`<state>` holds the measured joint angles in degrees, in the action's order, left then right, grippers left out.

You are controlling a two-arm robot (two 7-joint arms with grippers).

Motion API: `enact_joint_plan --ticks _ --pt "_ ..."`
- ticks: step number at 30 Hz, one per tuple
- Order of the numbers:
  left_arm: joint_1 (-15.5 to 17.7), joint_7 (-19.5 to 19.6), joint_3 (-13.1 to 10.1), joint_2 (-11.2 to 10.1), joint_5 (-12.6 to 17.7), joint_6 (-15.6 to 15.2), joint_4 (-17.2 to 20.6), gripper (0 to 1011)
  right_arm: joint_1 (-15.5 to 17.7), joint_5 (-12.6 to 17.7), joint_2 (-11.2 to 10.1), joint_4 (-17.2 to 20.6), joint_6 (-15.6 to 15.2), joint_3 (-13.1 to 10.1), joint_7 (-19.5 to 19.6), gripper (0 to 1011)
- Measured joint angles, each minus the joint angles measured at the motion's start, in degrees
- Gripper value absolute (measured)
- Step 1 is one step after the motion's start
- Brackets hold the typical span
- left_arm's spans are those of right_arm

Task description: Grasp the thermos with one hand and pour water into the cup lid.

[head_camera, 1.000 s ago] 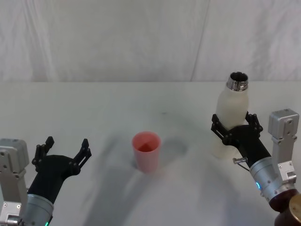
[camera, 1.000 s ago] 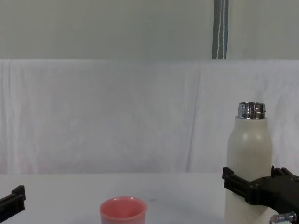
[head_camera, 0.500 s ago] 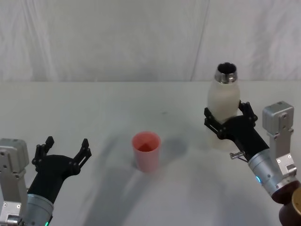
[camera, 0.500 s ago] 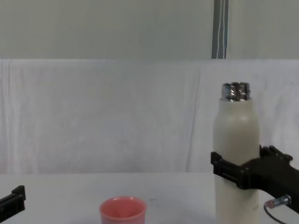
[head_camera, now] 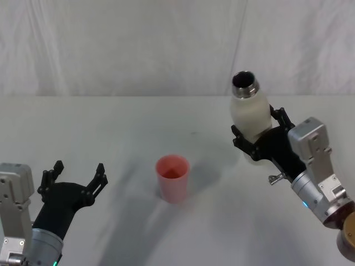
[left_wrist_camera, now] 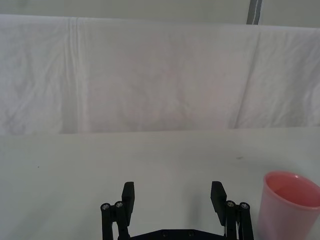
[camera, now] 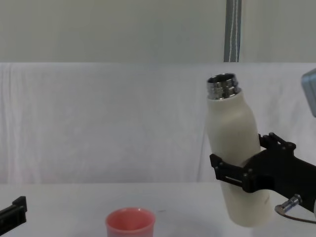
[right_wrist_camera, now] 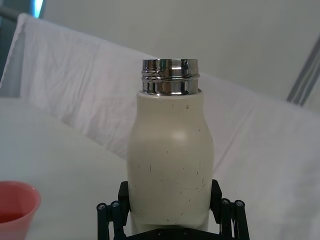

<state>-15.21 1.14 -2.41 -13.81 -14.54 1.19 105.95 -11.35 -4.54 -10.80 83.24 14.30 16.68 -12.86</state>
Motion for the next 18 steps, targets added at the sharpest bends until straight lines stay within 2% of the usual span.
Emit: enact_joint_plan --ticks 4,5,15,18 --pt "0.00 0.00 0.00 0.00 0.00 0.00 0.00 1001 -0.83 -3.90 -1.11 -0.01 1.03 1.35 0.92 959" --pt "0.00 0.00 0.00 0.00 0.00 0.00 0.00 1001 -0.83 -3.90 -1.11 -0.01 1.03 1.35 0.92 959" --pt "0.00 0.00 0.00 0.00 0.00 0.00 0.00 1001 -2.48 -11.10 -3.24 -0.15 1.73 4.41 1.86 959" --pt "0.00 0.00 0.00 0.00 0.00 0.00 0.00 1001 -3.01 -14.33 -4.07 -0.05 1.89 5.78 2.66 959"
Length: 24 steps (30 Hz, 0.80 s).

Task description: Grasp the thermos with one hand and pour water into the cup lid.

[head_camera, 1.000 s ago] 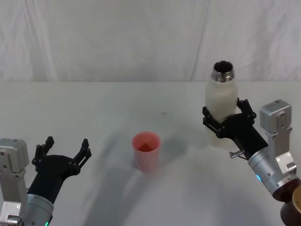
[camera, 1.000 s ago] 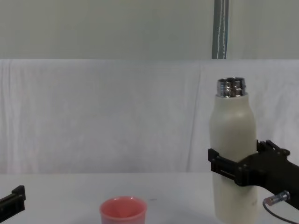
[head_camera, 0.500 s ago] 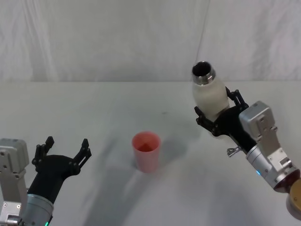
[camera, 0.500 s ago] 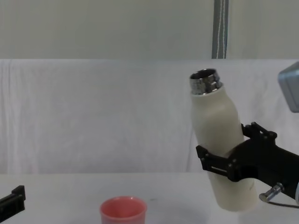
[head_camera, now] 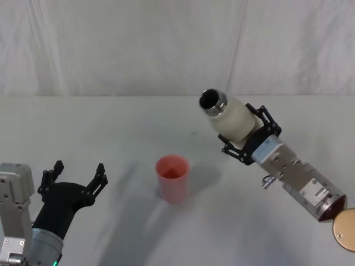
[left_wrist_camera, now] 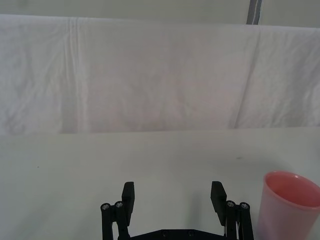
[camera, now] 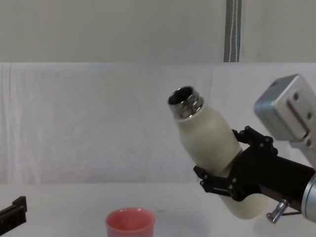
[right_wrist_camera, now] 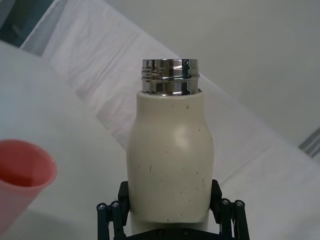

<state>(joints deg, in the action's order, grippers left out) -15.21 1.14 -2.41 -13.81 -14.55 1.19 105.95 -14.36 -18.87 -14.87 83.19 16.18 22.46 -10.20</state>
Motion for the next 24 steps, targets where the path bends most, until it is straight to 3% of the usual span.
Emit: enact_joint_plan --ticks 9,24 --pt "0.00 0.00 0.00 0.00 0.00 0.00 0.00 1001 -1.20 -7.47 -1.57 -0.05 0.20 3.24 2.29 959" --pt "0.00 0.00 0.00 0.00 0.00 0.00 0.00 1001 -2.37 -13.70 -2.46 -1.37 -1.01 6.31 4.95 959"
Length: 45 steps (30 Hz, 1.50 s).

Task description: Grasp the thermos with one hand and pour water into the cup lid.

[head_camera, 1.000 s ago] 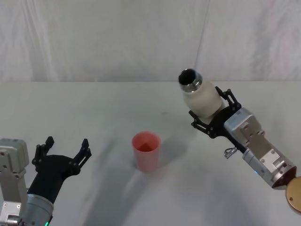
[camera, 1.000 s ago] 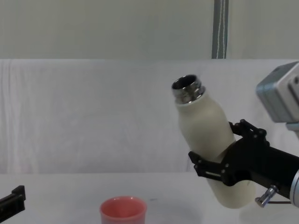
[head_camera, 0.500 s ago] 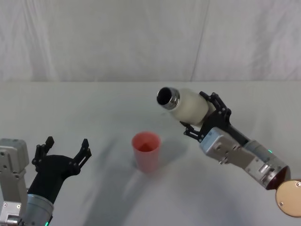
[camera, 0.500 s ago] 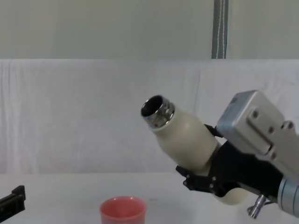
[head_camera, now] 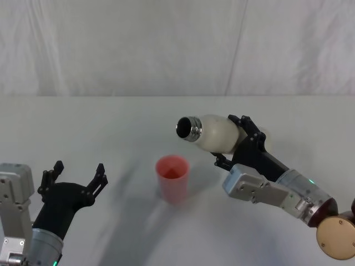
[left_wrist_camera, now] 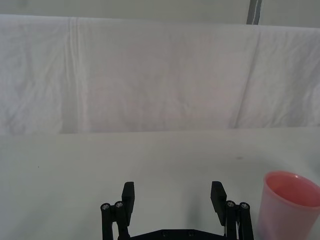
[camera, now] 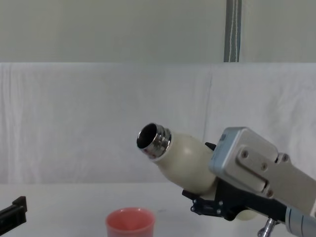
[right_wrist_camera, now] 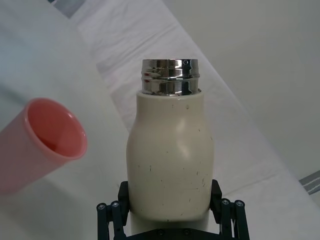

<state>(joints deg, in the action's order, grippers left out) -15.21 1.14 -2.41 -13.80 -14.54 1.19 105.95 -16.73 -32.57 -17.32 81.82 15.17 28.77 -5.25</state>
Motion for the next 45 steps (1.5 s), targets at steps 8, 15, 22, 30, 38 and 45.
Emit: enact_joint_plan --ticks 8,15,22,30,38,45 --pt "0.00 0.00 0.00 0.00 0.00 0.00 0.00 1001 -0.50 -4.27 -0.62 -0.02 -1.53 1.89 1.79 959" --pt "0.00 0.00 0.00 0.00 0.00 0.00 0.00 1001 -1.25 -7.25 -0.76 -0.72 -2.28 3.42 3.02 959" --pt "0.00 0.00 0.00 0.00 0.00 0.00 0.00 1001 -2.29 -9.11 -0.62 -2.13 -2.77 4.69 4.05 959" --pt "0.00 0.00 0.00 0.00 0.00 0.00 0.00 1001 -3.32 -9.12 -0.16 -4.13 -2.74 4.82 4.82 959" --pt "0.00 0.00 0.00 0.00 0.00 0.00 0.00 1001 -4.61 -9.69 -0.04 -6.49 -1.97 5.19 5.90 959" --pt "0.00 0.00 0.00 0.00 0.00 0.00 0.00 1001 -5.69 -11.16 -0.25 -7.95 -1.59 5.92 6.86 959"
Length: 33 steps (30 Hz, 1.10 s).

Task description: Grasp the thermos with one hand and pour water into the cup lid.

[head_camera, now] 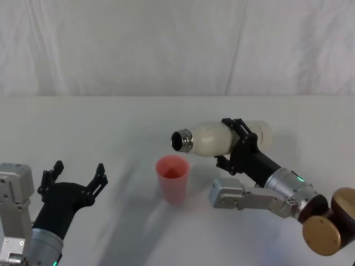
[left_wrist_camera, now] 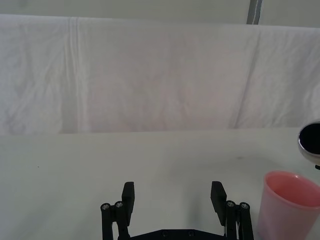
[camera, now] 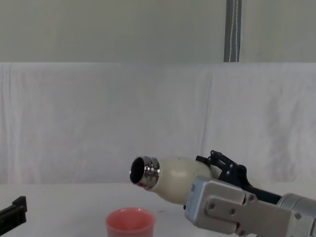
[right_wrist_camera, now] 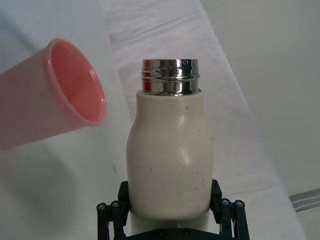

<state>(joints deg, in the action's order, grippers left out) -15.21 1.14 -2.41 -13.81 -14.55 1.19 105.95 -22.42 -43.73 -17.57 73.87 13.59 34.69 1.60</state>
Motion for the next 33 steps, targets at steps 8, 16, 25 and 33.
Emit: enact_joint_plan --ticks 8,16,25,33 --pt "0.00 0.00 0.00 0.00 0.00 0.00 0.00 1001 -0.93 -1.33 -0.33 -0.96 0.10 0.73 1.00 959" --pt "0.00 0.00 0.00 0.00 0.00 0.00 0.00 1001 -1.92 -2.83 -0.64 -1.98 0.05 1.28 2.37 959" --pt "0.00 0.00 0.00 0.00 0.00 0.00 0.00 1001 -2.43 -4.42 -0.90 -2.40 -0.29 2.11 3.64 959" --pt "0.00 0.00 0.00 0.00 0.00 0.00 0.00 1001 -2.70 -5.69 -1.19 -2.78 -0.56 2.84 4.75 959"
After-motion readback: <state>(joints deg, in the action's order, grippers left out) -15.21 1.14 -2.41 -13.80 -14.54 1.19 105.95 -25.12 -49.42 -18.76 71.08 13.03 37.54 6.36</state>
